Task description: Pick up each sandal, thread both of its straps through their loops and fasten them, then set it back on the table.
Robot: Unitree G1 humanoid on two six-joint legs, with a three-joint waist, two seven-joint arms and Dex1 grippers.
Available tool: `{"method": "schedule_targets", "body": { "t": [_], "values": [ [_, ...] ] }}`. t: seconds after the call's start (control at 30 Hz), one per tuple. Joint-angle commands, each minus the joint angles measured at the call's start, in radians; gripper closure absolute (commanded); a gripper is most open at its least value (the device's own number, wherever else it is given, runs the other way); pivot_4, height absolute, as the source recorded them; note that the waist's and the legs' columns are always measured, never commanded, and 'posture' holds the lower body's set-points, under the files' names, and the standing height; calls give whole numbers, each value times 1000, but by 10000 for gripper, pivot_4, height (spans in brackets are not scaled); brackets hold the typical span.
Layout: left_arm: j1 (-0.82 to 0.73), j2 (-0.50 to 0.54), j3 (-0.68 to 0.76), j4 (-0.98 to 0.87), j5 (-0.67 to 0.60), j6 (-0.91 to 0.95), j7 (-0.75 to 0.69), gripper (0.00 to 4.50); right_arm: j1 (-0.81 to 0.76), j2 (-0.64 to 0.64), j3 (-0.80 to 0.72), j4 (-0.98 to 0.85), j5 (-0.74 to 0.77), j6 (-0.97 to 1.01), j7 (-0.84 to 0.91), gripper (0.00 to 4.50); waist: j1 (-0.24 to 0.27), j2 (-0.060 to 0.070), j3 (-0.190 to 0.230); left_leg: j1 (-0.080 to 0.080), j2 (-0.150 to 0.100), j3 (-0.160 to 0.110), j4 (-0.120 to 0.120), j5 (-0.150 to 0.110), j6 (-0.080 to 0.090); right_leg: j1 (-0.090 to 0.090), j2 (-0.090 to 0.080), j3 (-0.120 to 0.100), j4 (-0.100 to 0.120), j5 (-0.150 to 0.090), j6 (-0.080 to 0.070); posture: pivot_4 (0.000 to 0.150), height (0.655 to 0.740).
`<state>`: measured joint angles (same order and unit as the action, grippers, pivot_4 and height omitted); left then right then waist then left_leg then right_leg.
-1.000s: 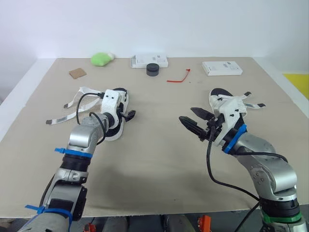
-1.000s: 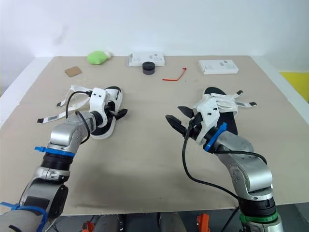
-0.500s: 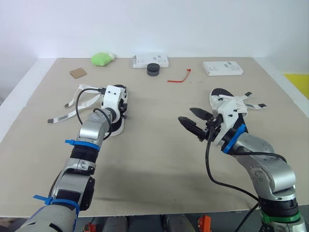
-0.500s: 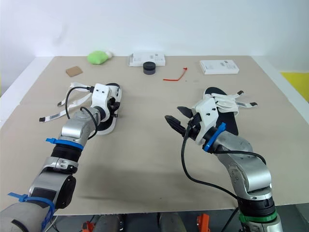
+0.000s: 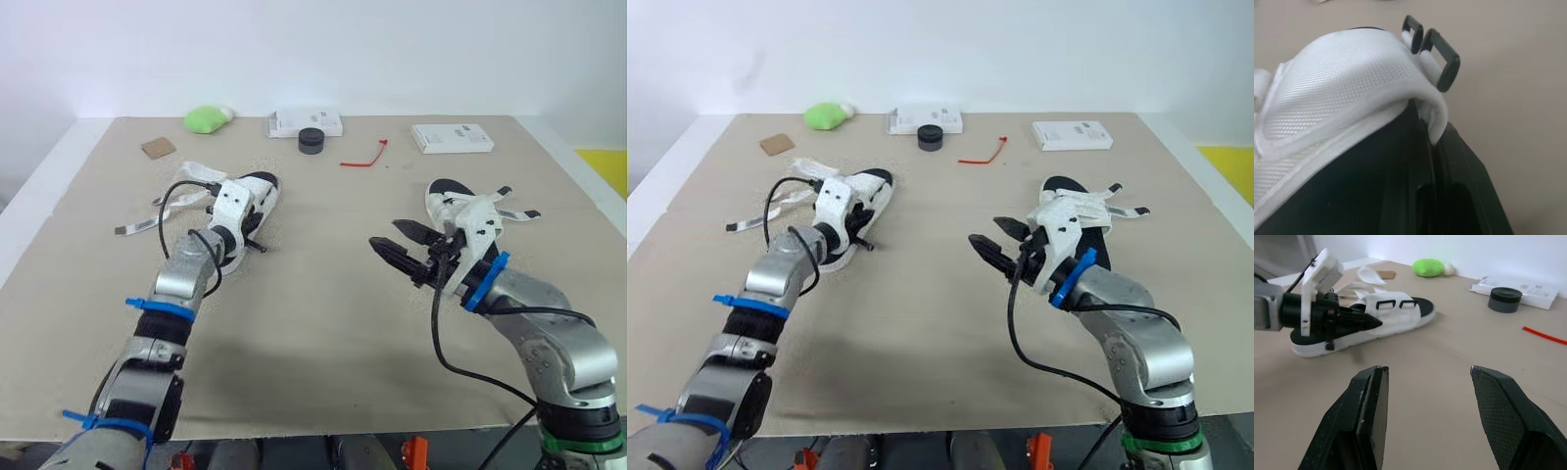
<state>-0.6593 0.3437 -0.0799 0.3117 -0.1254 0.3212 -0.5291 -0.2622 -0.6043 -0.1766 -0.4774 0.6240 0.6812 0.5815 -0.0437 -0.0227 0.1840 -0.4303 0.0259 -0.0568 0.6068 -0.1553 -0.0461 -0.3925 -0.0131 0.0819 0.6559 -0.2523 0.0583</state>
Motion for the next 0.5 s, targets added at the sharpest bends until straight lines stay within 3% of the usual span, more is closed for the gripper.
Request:
{"method": "schedule_targets", "body": {
  "t": [0.03,0.17,0.3,0.5],
  "values": [
    [75,91,-20,-133,-32,-184,-217,44328,3,-57,-79,-7,83,18,83,15522,-2,0,0,0,0,0,0,0,0,0,0,0,0,0,-1,1500,7400],
    [176,203,-19,-140,-96,-395,-489,44328,7,-136,-98,43,99,26,164,15522,-1,0,0,1,1,1,-1,0,0,-1,0,0,0,-1,-2,1500,7400],
    [234,268,-22,-157,-171,-492,-704,44328,17,-194,-116,59,155,61,238,15522,-1,0,0,1,2,2,-1,0,0,-1,0,0,0,-2,-4,1500,7400],
    [291,314,-38,-180,-237,-559,-914,44328,49,-260,-64,15,201,106,326,15522,-1,0,0,1,2,2,-1,0,1,-1,0,0,0,-3,-3,1500,7400]
  ]
}}
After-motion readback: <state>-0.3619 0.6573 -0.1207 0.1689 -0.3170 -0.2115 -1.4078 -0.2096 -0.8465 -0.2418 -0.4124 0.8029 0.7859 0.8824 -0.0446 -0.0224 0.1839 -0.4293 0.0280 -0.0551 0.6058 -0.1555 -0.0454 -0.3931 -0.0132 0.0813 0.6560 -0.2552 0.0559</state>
